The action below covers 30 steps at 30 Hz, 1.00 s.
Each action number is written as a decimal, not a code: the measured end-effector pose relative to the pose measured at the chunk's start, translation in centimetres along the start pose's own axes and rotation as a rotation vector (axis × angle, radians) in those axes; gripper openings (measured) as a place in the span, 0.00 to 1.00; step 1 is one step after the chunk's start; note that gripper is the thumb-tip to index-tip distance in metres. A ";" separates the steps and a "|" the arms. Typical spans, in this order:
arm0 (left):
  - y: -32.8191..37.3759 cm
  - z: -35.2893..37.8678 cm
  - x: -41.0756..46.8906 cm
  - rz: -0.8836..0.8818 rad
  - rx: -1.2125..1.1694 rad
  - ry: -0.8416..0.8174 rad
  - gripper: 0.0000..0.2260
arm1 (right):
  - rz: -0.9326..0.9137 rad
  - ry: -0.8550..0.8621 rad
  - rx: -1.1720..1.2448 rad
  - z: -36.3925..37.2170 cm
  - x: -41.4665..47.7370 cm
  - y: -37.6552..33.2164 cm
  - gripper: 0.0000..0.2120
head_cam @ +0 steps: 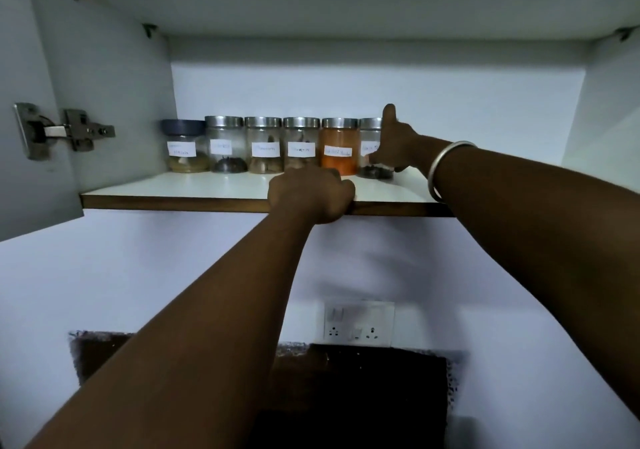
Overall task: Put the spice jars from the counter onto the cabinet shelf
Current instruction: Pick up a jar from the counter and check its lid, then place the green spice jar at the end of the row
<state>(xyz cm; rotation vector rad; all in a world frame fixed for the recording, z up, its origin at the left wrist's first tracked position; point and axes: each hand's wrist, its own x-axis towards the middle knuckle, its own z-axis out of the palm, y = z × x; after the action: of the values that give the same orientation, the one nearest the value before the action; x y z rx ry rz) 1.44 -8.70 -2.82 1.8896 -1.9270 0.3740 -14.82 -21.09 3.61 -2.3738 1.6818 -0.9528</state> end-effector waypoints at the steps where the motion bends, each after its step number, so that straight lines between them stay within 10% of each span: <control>1: 0.0 0.1 0.1 0.000 0.004 0.005 0.21 | 0.011 0.006 0.000 0.2 0.7 0.2 0.50; 11: 0.1 0.6 0.3 0.001 0.004 0.016 0.22 | 0.002 -0.037 -0.008 1.0 3.7 3.2 0.50; 19: 0.0 0.6 0.1 0.005 -0.033 0.077 0.21 | 0.189 -0.307 0.158 -0.9 0.3 3.6 0.70; 26: 0.1 0.6 -0.5 0.058 -0.054 0.168 0.21 | 0.079 -0.585 -0.197 -2.5 -9.0 -0.2 0.54; 30: -0.3 0.0 -2.8 0.174 -0.092 0.273 0.20 | -0.152 -0.225 -0.414 -0.8 -15.6 -0.6 0.43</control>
<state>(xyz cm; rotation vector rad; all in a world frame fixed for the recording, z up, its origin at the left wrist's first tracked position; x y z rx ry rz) 1.77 -6.27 -4.13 1.5292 -1.8924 0.5548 -17.86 -7.01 -2.33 -2.7715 1.7683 -0.3502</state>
